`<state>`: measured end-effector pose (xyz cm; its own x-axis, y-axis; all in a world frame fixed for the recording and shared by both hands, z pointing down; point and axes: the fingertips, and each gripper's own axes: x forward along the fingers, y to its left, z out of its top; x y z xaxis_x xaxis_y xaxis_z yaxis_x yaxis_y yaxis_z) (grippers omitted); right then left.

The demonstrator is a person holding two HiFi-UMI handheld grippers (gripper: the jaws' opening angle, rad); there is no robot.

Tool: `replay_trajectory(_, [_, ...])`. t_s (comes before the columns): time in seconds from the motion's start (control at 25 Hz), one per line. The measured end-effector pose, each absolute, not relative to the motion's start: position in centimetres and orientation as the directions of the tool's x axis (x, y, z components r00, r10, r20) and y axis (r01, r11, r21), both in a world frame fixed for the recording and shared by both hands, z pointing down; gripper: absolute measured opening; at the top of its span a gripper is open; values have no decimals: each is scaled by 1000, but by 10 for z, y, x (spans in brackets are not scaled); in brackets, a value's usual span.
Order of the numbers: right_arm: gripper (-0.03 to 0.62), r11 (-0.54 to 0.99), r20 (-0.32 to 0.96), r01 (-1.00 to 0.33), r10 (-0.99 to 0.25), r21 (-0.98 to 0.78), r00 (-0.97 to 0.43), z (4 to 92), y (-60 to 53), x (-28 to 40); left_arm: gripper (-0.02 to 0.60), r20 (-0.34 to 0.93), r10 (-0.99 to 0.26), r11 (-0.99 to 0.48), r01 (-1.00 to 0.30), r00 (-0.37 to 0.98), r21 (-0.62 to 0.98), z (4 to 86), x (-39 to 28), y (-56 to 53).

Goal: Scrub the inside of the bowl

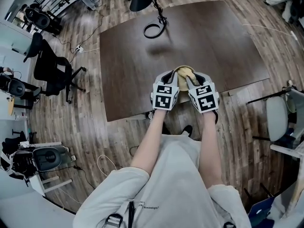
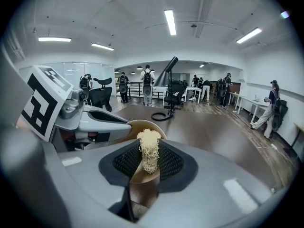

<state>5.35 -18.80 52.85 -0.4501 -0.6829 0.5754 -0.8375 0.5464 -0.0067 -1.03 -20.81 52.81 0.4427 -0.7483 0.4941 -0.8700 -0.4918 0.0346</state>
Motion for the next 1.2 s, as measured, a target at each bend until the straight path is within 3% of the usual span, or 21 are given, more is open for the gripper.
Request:
replay_trajectory(0.44, [114,593,652,-804,-628,48,-425,544,-175,49,15,484,-782,-433,-901,392,30,527,-35,-211])
replay_trajectory(1.2, [115,695,707,-719,-499,-18,-501,559,-160,30,19,499,-765,-435,-898,408,67,535,-32,-211])
